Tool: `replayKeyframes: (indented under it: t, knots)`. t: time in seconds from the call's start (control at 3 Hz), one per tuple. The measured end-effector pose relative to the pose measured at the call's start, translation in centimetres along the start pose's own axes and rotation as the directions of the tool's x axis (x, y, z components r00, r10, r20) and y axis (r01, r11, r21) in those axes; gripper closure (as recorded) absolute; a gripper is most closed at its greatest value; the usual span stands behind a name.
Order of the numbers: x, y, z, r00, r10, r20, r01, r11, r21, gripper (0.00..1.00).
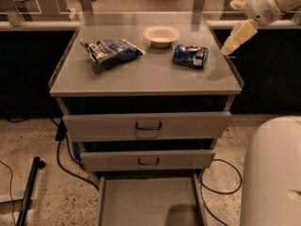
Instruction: Place pepsi can into bottom drawer
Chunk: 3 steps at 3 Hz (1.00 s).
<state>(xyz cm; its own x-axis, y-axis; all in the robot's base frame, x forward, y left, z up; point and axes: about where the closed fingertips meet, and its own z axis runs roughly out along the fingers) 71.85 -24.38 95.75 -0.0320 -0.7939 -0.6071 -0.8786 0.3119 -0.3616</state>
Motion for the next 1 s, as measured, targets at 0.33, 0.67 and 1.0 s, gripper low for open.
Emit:
replayKeyframes:
  t: [0.33,0.67,1.0]
  knots:
    - [-1.4,0.1,1.5,1.000,-0.006,0.016,0.006,0.9999,-0.014,0.00]
    - [-2.6,1.2,3.7,1.000,-0.009,0.025,0.011,0.9978,-0.066,0.00]
    - [-3.1,2.3,5.0,1.000,-0.001,0.015,0.003,0.9940,-0.110,0.00]
